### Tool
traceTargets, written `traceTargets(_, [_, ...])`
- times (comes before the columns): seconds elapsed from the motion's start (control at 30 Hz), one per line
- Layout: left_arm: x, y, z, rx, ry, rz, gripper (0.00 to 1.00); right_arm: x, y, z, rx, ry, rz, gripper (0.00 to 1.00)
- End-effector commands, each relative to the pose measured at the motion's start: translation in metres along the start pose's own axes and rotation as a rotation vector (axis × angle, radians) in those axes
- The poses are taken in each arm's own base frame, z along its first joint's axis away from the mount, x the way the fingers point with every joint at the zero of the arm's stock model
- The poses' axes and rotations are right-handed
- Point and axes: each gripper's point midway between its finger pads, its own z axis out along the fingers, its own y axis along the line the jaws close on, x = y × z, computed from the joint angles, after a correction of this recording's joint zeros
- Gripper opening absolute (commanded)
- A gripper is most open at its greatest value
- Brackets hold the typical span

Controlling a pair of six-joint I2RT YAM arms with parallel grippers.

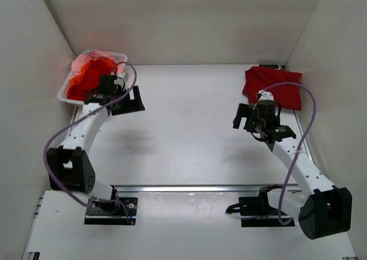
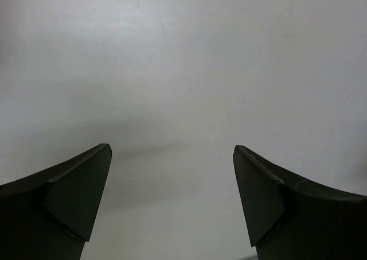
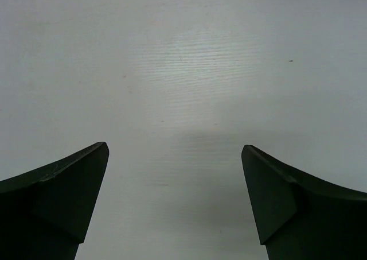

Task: Fold and stack the t-shirts
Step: Grab crumpled tshirt from bin with the left arm

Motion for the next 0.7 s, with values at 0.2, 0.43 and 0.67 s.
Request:
traceTargets(0.2, [-0.146, 0.059, -0.016, -0.152, -0.256, -0.017, 0.99, -0.015, 0.03, 0.036, -0.071, 0.082, -0.145, 0.99])
traceTargets(0.43, [-0.209, 0.128, -0.009, -0.24, -0.247, -0.153, 0.07, -0.004, 0.039, 0.045, -0.132, 0.124, -0.151, 0.99])
traceTargets(0.67, [-0.178, 0.192, 0.03, -0.36, -0.198, -0.257, 0.84, 0.012, 0.04, 0.048, -0.173, 0.17, -0.125, 1.0])
